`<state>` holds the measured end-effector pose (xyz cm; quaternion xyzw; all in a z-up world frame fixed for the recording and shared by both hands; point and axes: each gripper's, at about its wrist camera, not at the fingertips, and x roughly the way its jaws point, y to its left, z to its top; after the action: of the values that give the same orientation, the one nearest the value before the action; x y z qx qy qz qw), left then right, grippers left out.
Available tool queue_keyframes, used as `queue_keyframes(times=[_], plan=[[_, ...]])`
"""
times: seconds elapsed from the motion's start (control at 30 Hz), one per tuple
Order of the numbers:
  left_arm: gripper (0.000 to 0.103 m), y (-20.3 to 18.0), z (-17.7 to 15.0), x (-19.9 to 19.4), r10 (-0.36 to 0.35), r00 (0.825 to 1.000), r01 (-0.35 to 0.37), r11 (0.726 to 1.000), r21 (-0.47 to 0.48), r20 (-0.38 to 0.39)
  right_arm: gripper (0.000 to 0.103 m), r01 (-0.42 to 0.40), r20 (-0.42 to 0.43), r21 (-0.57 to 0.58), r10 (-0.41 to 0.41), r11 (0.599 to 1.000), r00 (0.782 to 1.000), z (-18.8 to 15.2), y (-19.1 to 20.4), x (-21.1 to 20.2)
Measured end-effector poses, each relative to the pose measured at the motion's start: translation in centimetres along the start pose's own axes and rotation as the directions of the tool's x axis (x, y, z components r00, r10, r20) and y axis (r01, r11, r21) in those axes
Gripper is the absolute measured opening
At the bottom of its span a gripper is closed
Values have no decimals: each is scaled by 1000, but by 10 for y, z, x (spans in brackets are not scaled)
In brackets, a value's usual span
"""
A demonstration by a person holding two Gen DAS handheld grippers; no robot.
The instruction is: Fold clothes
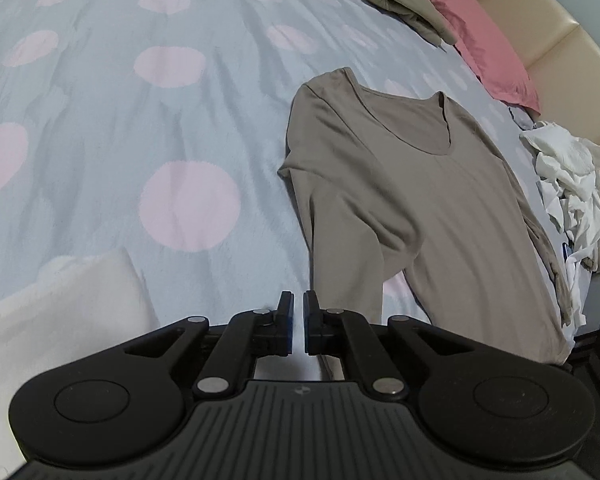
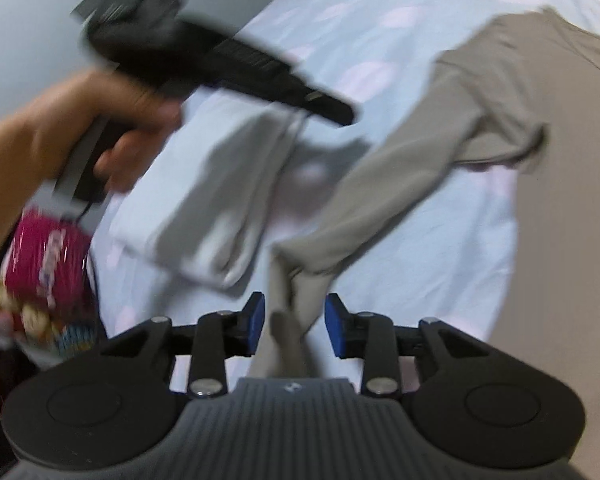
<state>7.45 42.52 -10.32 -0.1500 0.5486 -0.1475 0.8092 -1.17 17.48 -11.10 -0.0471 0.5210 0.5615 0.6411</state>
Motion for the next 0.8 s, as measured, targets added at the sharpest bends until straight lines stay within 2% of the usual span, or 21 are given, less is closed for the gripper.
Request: queue_keyframes(times=[0.07, 0.1, 0.13, 0.23, 0.3, 0.33, 0.4, 0.47, 0.53, 0.6, 0.67, 0.7, 0.77, 0.8], plan=[[9, -2, -1, -2, 10, 1000, -10, 1000, 8, 1, 35, 9, -17, -49, -10, 999, 1000, -3, 11, 11], [10, -2, -2, -3, 13, 1000, -13, 1000, 12, 3, 27, 26, -30, -68, -29, 997, 999, -5, 15, 16], [11, -1, -2, -5, 16, 1000, -16, 1000, 13, 7, 4, 20, -37, -61, -22, 998, 999, -6, 16, 15], [12, 3, -4, -10, 15, 1000, -15, 1000, 3, 23, 2, -38, -4, -17, 38, 999, 999, -10, 16, -6], [12, 7, -5, -11, 12, 1000, -12, 1000, -7, 27, 2, -85, 52, 70, 82, 994, 995, -13, 5, -32], [12, 8, -6, -10, 13, 1000, -13, 1000, -10, 24, 2, -100, 74, 160, 89, 982, 993, -20, -9, -42], [12, 9, -9, -7, 14, 1000, -14, 1000, -10, 14, 2, -129, 118, 334, 95, 934, 989, -34, -37, -61], [12, 7, -12, -3, 16, 1000, -16, 1000, -2, -5, 2, -66, 71, 484, 36, 873, 997, -56, -64, -62], [12, 2, -15, 1, 21, 1000, -20, 1000, 9, -20, 5, 39, -8, 542, -41, 840, 999, -75, -82, -57], [13, -6, -20, 2, 19, 999, -18, 999, 29, -36, 6, 45, -38, 530, -30, 847, 999, -83, -82, -54], [19, -15, -28, 5, 21, 998, -18, 998, 56, -54, 12, 55, -68, 447, -28, 893, 997, -78, -70, -55], [20, -19, -33, 6, 25, 998, -21, 997, 70, -64, 16, 77, -64, 382, -57, 921, 996, -73, -62, -58], [20, -27, -44, 10, 35, 995, -27, 996, 87, -89, 31, 125, -48, 244, -117, 962, 992, -64, -47, -64], [20, -32, -50, 11, 37, 994, -28, 995, 94, -100, 31, 178, -19, 130, -177, 975, 984, -60, -37, -69]])
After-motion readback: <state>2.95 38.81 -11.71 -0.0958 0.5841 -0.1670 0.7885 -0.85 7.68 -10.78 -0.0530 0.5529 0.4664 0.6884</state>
